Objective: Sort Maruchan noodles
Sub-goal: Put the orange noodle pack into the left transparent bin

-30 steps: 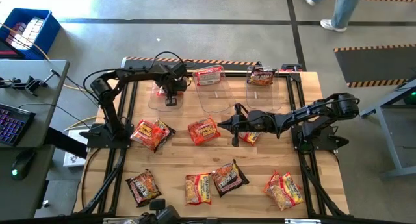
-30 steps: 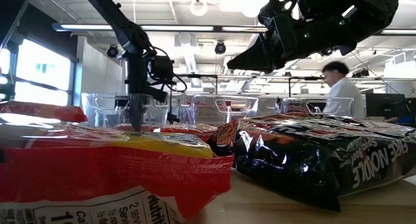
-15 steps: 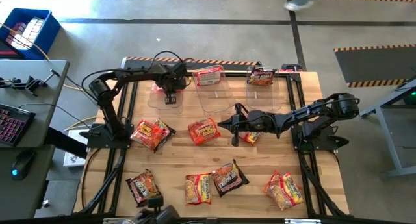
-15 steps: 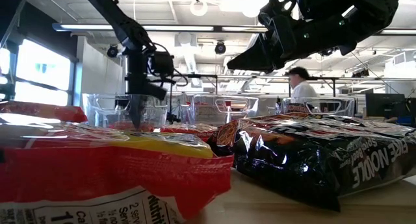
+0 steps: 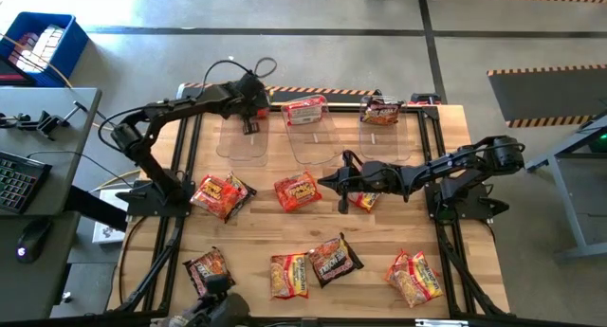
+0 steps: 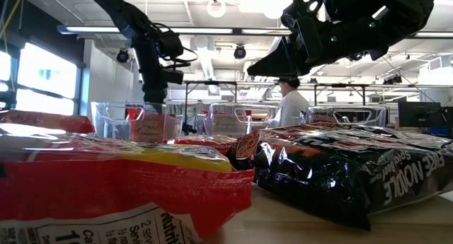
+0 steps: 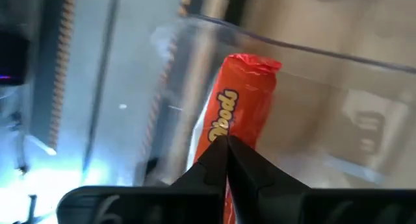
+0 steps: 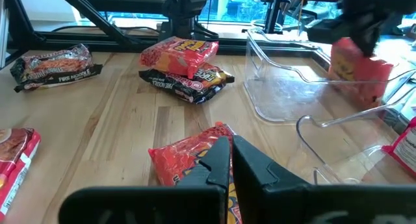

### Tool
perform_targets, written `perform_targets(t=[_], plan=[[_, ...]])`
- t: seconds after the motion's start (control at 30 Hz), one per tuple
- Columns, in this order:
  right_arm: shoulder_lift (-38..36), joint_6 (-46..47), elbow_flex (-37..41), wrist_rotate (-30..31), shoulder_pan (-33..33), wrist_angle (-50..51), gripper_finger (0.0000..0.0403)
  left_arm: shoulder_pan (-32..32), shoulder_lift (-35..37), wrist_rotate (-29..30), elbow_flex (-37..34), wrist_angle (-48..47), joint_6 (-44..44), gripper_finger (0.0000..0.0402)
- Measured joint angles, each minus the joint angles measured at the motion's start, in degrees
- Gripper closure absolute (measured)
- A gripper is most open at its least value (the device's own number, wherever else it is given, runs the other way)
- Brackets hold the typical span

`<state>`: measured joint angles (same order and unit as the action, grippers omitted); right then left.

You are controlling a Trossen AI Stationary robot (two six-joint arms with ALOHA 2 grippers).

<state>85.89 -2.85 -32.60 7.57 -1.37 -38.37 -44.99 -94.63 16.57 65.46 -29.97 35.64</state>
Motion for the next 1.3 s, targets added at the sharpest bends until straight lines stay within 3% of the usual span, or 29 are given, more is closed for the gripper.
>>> perform_targets(t=[0.67, 1.3], plan=[[0.0, 1.04, 0.0, 0.04, 0.0, -0.02, 0.0401, -6.43, -3.06, -4.06, -0.2, 12.8, -2.38, 0.0401], [0.0, 1.53, -0.02, 0.0, -0.01, -0.02, 0.0401, -5.1, -2.8, -4.32, -0.16, 10.43, -1.07, 0.0401]])
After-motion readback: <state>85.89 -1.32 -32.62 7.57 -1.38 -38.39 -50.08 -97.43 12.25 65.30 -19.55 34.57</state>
